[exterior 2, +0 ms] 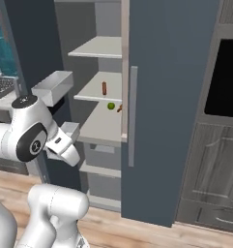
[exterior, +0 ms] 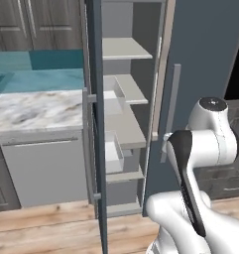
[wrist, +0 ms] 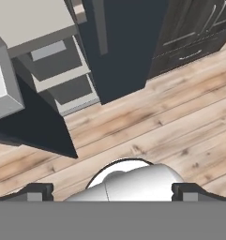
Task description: Store the hot dog in the freezer for long-term storage. Close the freezer door after placing the cooked food.
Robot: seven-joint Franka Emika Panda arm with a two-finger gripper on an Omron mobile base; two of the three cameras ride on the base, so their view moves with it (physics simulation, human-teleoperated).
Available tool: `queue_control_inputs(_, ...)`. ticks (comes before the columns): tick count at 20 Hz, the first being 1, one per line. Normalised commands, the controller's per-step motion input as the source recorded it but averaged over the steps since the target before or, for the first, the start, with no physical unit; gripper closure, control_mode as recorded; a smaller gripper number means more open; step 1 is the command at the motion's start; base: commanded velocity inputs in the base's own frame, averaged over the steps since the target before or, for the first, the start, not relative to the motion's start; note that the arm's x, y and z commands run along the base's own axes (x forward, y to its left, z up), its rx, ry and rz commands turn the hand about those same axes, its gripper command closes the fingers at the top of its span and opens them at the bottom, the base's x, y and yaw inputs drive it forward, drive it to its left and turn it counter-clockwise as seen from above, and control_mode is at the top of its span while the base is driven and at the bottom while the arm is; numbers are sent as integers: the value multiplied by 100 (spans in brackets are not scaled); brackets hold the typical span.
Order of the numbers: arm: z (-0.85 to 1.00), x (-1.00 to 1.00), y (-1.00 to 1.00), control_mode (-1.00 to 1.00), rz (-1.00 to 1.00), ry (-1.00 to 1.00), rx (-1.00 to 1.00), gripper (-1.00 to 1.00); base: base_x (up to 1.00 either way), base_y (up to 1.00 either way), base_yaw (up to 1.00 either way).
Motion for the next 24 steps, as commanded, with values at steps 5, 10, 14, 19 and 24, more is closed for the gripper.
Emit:
queue_control_inputs(5,0,0,0,100,0,0,0,-100,-16,25,-13)
queue_control_inputs(10,0,0,0,100,0,0,0,-100,-20,16,-9)
queue_control_inputs(14,0,0,0,100,0,0,0,-100,-1,25,-3)
queue_control_inputs(19,0,0,0,100,0,0,0,-100,0,9,0)
queue_control_inputs(24,0,0,0,-100,0,0,0,-100,0,0,0)
